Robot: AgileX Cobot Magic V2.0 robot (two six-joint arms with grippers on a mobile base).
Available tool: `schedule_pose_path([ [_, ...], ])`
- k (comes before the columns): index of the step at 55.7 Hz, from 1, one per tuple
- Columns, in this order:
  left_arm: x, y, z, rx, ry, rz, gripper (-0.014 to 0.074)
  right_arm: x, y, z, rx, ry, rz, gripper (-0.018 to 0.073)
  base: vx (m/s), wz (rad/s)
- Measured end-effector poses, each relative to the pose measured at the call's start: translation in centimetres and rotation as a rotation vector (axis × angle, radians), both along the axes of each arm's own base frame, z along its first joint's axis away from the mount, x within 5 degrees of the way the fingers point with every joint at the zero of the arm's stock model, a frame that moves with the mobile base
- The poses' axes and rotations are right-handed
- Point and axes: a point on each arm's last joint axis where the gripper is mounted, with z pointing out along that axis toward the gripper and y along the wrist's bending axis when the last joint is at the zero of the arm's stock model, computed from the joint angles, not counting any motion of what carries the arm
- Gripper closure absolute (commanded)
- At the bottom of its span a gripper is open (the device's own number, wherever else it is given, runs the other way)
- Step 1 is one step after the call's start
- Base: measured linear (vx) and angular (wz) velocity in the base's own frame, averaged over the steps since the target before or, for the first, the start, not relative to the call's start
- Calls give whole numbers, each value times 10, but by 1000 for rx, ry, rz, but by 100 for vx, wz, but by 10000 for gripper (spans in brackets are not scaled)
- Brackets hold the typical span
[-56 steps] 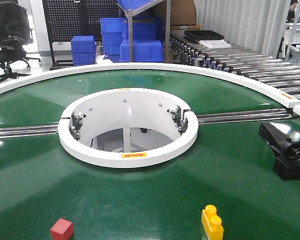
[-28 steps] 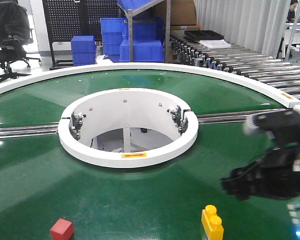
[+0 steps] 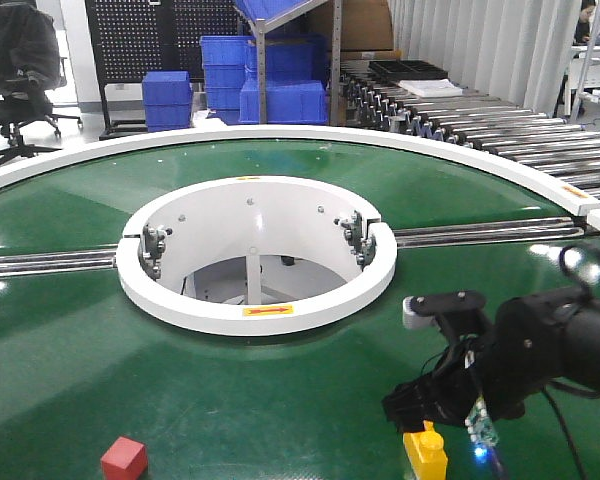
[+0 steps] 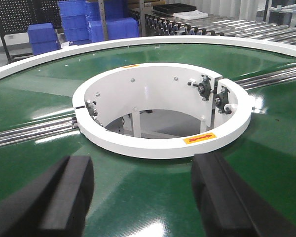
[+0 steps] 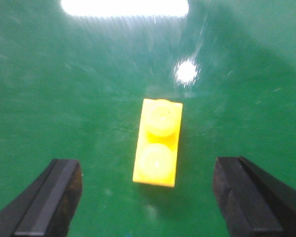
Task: Pick red and yellow blocks into blue bin
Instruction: 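Lower the right gripper onto the yellow brick and close on it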
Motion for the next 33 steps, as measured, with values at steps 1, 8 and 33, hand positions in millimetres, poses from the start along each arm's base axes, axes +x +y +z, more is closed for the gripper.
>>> schedule_pose_path([
  [1, 0, 0, 0, 0, 0, 0, 45, 1, 0, -3, -2, 5, 0, -22, 0, 0],
  [8, 0, 0, -1, 1, 6, 0, 45, 11, 3, -29, -8, 47, -12, -22, 0, 0],
  [33, 0, 0, -1, 2, 6, 0, 45, 27, 7, -74, -8, 72, -39, 538, 0, 0],
])
